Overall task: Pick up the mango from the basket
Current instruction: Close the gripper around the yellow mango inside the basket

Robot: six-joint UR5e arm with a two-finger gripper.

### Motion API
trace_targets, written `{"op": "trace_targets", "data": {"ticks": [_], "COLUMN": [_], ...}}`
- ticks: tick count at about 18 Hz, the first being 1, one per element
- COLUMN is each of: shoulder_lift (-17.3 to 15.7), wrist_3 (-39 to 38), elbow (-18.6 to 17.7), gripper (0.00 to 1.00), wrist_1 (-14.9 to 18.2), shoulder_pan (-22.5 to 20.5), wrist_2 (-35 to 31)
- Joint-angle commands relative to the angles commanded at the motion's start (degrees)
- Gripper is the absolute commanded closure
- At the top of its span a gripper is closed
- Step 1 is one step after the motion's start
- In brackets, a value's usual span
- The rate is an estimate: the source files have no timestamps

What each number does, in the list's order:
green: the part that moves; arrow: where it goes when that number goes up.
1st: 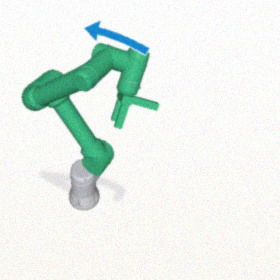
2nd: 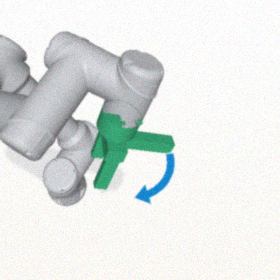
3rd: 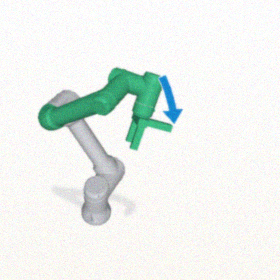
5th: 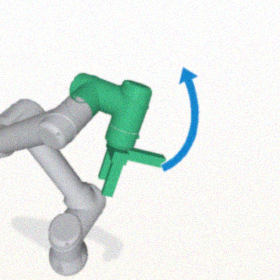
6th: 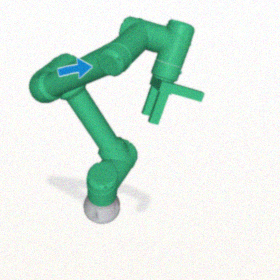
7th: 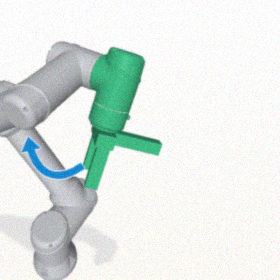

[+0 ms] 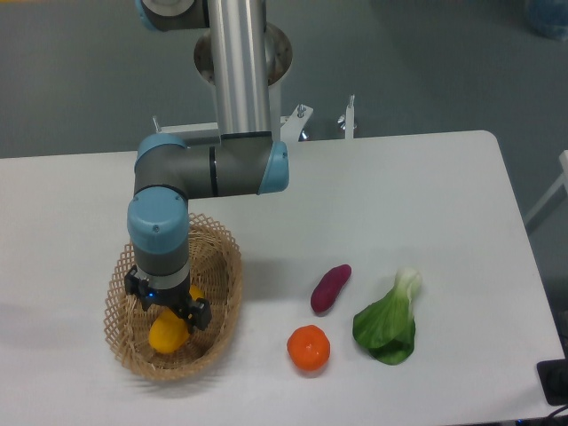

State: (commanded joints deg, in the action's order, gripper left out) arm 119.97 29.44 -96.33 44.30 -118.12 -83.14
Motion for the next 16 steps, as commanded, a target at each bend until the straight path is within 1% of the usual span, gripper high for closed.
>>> {"op": "trace_targets", "data": {"ticks": [1, 3, 5, 6, 7, 8, 14, 16], "shoulder_lift": [0.0, 0.0, 0.0, -0.1, -0.2, -0.3, -1.1, -1.6], "wrist_3": [0.0, -0.2, -0.1, -0.1, -0.1, -0.1, 0.0, 0.1], "elbow": [0.0, 0.0, 0.0, 0.1, 0.1, 0.0, 0.4, 0.6], "gripper": [0.14, 0.24, 0.28, 0.32, 0.35, 0.40, 0.47, 0.48], "wrist_1": [0.0, 0.0, 0.0, 0.0, 0.0, 0.0, 0.1, 0.1], "shoulder_pan": [0.0, 0.1, 0.3, 0.3, 0.3, 0.3, 0.2, 0.2], "wrist_2": [-0.1, -1.2, -1.3, -1.3, -1.3, -1.3, -1.3, -1.1]}}
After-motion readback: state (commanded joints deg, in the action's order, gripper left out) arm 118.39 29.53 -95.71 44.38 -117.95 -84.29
